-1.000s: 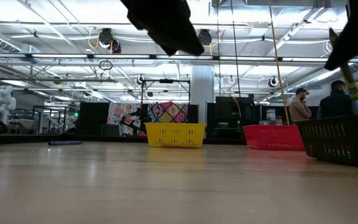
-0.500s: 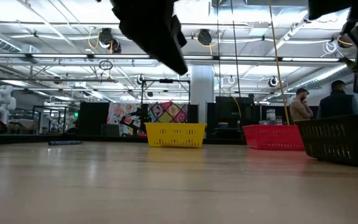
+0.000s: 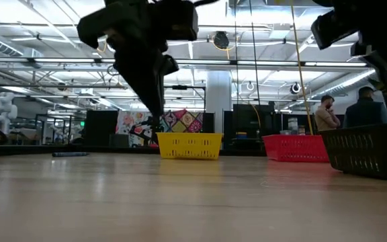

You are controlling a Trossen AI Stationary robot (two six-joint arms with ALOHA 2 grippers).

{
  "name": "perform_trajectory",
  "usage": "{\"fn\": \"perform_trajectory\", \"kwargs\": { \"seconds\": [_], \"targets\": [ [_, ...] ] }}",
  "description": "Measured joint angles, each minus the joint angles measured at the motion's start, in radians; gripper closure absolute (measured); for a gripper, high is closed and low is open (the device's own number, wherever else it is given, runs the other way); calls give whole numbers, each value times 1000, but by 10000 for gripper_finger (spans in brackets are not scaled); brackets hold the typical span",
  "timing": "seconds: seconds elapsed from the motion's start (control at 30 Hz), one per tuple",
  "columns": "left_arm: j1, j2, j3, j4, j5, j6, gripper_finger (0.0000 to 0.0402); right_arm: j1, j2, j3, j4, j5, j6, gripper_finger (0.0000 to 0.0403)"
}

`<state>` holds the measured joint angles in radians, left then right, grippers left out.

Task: Sort crayons
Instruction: Put the green crayon into the black bin, then put the blue crayon into the red bin

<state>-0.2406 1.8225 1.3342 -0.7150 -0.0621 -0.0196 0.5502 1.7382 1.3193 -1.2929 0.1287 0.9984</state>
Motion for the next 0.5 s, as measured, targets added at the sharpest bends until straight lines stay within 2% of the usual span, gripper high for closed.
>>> {"fn": "perform_trajectory", "kwargs": {
  "seconds": [0.2, 0.37, 0.43, 0.5],
  "targets": [
    [52, 0, 0, -47, 66, 0, 401, -6, 11, 0, -16, -1, -42, 331],
    [98, 0, 0, -72, 79, 0, 401, -6, 11, 0, -51, 0, -42, 305],
    [119, 0, 0, -94, 44, -5, 401, -6, 11, 0, -60, 0, -37, 298],
    [139, 0, 0, -121, -37, -57, 401, -6, 11, 0, -61, 0, -24, 294]
  ]
}}
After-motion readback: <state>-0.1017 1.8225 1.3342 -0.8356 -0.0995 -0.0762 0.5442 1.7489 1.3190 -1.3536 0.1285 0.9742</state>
